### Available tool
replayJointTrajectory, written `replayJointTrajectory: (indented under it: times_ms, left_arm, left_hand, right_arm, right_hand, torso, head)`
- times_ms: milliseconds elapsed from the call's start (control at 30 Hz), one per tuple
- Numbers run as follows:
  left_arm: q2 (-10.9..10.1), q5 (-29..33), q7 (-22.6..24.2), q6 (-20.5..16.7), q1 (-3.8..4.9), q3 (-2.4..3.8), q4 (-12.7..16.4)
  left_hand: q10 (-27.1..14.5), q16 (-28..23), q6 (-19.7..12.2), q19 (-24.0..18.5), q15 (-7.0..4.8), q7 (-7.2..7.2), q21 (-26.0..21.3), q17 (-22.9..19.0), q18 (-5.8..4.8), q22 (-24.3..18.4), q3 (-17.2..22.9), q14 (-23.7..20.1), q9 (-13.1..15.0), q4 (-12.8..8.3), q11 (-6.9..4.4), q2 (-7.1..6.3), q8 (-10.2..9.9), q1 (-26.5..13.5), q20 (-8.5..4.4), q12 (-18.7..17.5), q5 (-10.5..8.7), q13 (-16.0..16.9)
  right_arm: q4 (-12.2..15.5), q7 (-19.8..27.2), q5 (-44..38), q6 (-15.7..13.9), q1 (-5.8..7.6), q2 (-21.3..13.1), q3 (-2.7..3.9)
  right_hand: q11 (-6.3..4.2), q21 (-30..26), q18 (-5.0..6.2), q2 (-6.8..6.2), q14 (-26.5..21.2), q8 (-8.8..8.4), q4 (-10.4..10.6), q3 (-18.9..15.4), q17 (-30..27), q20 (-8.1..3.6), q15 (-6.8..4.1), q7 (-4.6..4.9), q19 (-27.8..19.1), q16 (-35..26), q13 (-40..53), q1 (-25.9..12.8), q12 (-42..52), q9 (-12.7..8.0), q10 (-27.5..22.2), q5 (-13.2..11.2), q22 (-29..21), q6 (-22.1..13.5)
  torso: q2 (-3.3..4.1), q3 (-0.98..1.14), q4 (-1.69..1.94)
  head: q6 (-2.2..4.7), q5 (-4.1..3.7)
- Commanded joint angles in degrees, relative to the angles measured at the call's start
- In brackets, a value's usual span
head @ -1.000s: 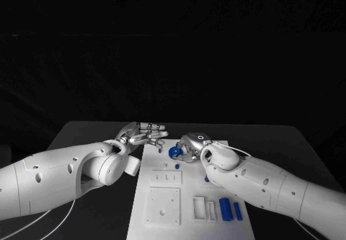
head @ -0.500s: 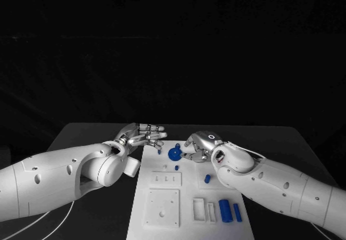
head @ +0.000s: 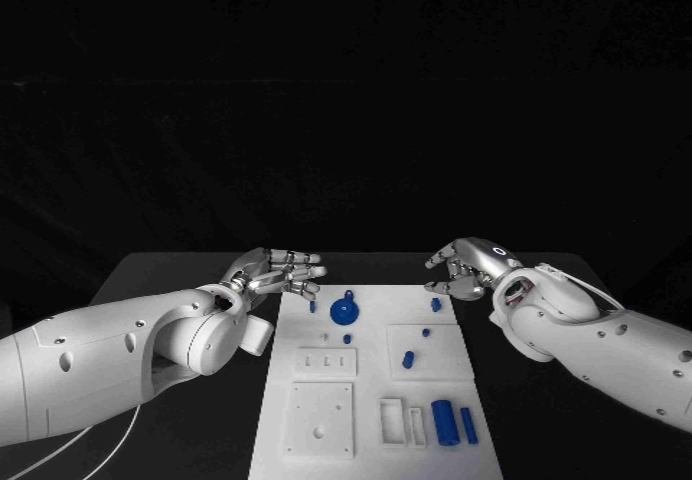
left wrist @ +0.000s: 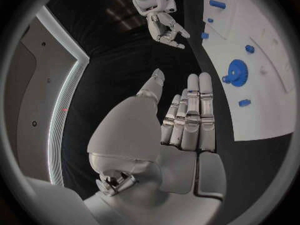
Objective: Assemble the parts on the task board
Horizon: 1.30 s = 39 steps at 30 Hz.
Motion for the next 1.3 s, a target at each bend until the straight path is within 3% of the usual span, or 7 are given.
replayJointTrajectory:
  times_ms: [33, 167, 233, 267, 567, 933, 1300]
  left_arm:
    - [-0.05, -0.37, 0.69, 0.68, 0.09, 0.05, 0.00]
    - [-0.14, -0.59, 0.72, 0.86, 0.08, 0.04, -0.12]
    - [-0.17, -0.66, 0.71, 0.94, 0.08, 0.04, -0.20]
    - [-0.17, -0.70, 0.72, 1.00, 0.08, 0.04, -0.27]
    - [-0.08, -0.92, 0.78, 1.13, 0.05, 0.03, -0.69]
    - [0.11, -1.25, 0.68, 1.44, 0.02, 0.00, -1.09]
    - [0.11, -1.33, 0.67, 1.52, 0.01, -0.02, -1.23]
  left_hand:
    - [0.64, -0.17, -0.06, -0.34, 0.01, -0.08, 0.19, 0.07, -0.11, -0.03, 0.00, -0.24, 0.03, -0.08, -0.21, 0.37, 0.00, -0.15, -0.14, 0.20, 0.24, 0.09]
    - [2.53, -0.21, 0.17, -0.45, -0.03, -0.07, 0.21, 0.06, -0.17, 0.01, -0.23, -0.33, 0.04, -0.27, -0.47, 0.67, 0.02, -0.18, -0.17, 0.27, 0.25, 0.12]
    - [3.66, -0.22, 0.18, -0.52, -0.04, -0.08, 0.21, 0.04, -0.20, 0.02, -0.39, -0.37, 0.04, -0.40, -0.61, 0.89, 0.02, -0.21, -0.19, 0.24, 0.25, 0.13]
    - [3.82, -0.22, 0.12, -0.54, -0.04, -0.08, 0.21, 0.04, -0.21, 0.02, -0.44, -0.37, 0.04, -0.44, -0.62, 0.94, 0.01, -0.21, -0.19, 0.19, 0.25, 0.11]
    - [4.04, -0.23, 0.07, -0.63, -0.04, -0.13, 0.30, 0.02, -0.26, 0.12, -0.96, -0.40, 0.03, -0.95, -0.65, 1.28, 0.01, -0.21, -0.23, 0.23, 0.25, 0.13]
    - [5.72, -0.24, 0.40, -0.76, -0.10, -0.06, 0.32, -0.02, -0.28, 0.17, -1.12, -0.45, 0.06, -1.17, -0.95, 1.62, 0.03, -0.22, -0.24, 0.29, 0.25, 0.16]
    - [5.35, -0.26, 0.36, -0.82, -0.08, -0.08, 0.34, -0.04, -0.33, 0.21, -1.24, -0.48, 0.05, -1.33, -0.86, 1.66, 0.02, -0.17, -0.27, 0.22, 0.25, 0.14]
  right_arm:
    - [-0.92, 5.93, 6.65, 3.40, -0.05, -1.22, 0.23]
    - [-2.55, 7.06, 7.74, 4.51, -0.06, -2.26, 0.44]
    - [-3.46, 7.62, 8.25, 5.11, -0.06, -2.57, 0.49]
    - [-4.15, 8.01, 8.62, 5.56, -0.07, -2.70, 0.52]
    - [-7.88, 8.76, 9.53, 7.31, -0.54, -1.50, 0.56]
    - [-11.78, 9.53, 9.62, 9.54, -1.98, 1.29, 0.52]
    - [-12.94, 9.96, 9.64, 10.32, -2.84, 2.38, 0.51]
  right_hand:
    - [0.02, -0.48, -0.37, 0.22, -0.19, 0.08, -1.14, -0.72, -0.13, -0.17, 0.14, 0.11, 0.01, -0.46, -0.17, 0.53, -0.50, -0.08, -0.25, 1.71, 6.46, -0.34]
    - [-0.14, -1.58, -0.50, 0.60, -0.44, 0.05, -2.40, -2.28, -0.42, -0.49, -0.22, -0.06, -0.25, -1.09, -0.52, 0.75, -1.02, -0.09, -0.64, 2.27, 6.25, -0.85]
    - [-0.15, -2.26, -0.57, 0.62, -0.59, 0.06, -2.81, -2.64, -0.62, -0.61, -0.30, -0.10, -0.41, -1.49, -0.67, 0.90, -1.29, -0.08, -0.86, 2.50, 6.14, -1.17]
    - [-0.17, -2.74, -0.60, 0.64, -0.69, 0.08, -3.12, -2.85, -0.76, -0.62, -0.29, -0.14, -0.54, -1.74, -0.85, 1.05, -1.58, -0.08, -1.06, 2.59, 6.06, -1.57]
    - [0.09, -5.35, -0.42, 1.25, -1.31, 0.03, -4.04, -5.31, -1.45, -0.46, -0.08, 0.33, -0.95, -2.96, -1.48, 1.25, -2.43, -0.10, -2.23, 2.72, 5.70, -3.90]
    - [0.00, -6.07, -0.45, 1.79, -1.53, 0.07, -5.22, -4.67, -1.60, -0.45, -0.08, 0.25, -1.16, -3.24, -1.60, 1.37, -2.40, -0.08, -2.63, 3.72, 5.61, -3.25]
    - [0.04, -6.09, -0.38, 2.22, -1.58, 0.05, -7.19, -3.69, -1.61, -0.43, -0.06, 0.36, -1.19, -3.23, -1.75, 0.57, -2.24, -0.09, -2.84, 5.87, 5.61, -3.10]
  torso:
    - [-0.07, 0.34, -0.46]
    - [0.01, 0.48, -0.37]
    - [0.00, 0.34, -0.23]
    - [0.03, 0.43, -0.26]
    - [0.13, 0.33, -0.04]
    - [0.18, 0.33, 0.10]
    - [0.17, 0.31, -0.08]
  head:
    - [-0.26, -0.20]
    - [-0.36, -0.39]
    - [-0.36, -0.57]
    - [-0.35, -0.56]
    - [-0.52, -0.79]
    - [-0.85, -0.72]
    - [-1.19, -0.67]
